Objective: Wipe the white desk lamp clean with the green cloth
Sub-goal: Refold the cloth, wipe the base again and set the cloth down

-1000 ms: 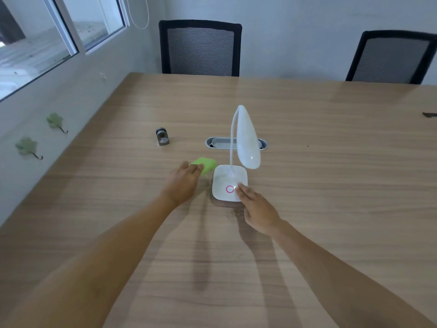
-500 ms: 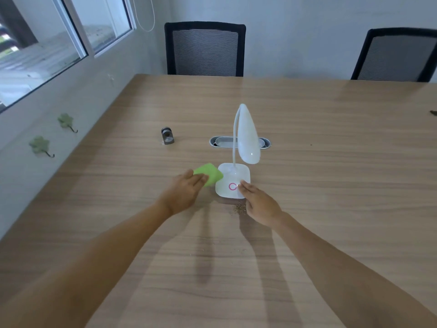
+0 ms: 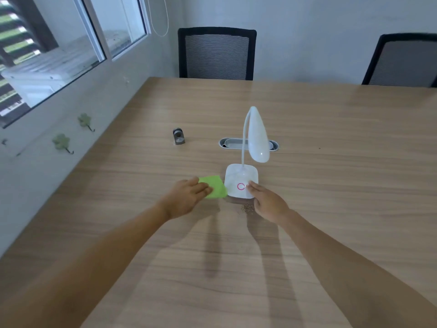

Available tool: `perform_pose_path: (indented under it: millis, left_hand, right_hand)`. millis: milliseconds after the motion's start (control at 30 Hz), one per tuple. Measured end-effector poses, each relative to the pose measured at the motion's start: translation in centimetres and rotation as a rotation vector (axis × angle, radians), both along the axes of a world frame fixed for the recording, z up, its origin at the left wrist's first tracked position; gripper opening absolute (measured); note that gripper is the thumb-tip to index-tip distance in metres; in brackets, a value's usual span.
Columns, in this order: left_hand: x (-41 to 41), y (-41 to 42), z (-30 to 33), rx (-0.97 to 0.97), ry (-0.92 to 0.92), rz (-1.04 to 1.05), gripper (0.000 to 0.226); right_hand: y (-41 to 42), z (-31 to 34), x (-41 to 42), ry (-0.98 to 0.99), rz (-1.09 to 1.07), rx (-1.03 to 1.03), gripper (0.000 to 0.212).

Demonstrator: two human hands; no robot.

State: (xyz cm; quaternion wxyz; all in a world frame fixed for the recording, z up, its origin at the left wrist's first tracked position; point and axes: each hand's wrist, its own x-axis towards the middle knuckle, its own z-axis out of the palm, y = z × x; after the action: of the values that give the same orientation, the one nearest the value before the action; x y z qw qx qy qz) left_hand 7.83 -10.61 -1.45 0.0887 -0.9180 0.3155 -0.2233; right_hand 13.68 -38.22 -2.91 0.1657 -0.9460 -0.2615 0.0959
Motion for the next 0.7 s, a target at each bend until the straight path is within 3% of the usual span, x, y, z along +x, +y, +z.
perform_pose_path:
  millis: [167,300,500,700]
  left_hand:
    - [-1.7,4.7,1.4,0.024,-0.027,0.225,0.043]
    - [-3.5,6.3,0.1,0.050,0.011,0.261,0.039]
    - [-5.4,5.9,-2.6,0.023,0.266,0.329,0.043]
    - [-6.3,5.9,-3.3,-0.054,0.381,0.416,0.039]
  right_hand:
    - [0.2,0.3,-0.1,-0.002,0.006,-0.025,0.053]
    - [0.2,0.2,-0.2,-0.015,0.018,-0.040,0.052]
    - [0.0,-0.2,-0.2,-0.032,0.033,-0.043,0.052]
    - [0.1,-0.2,-0.3,-0.036,0.025,-0.040,0.052]
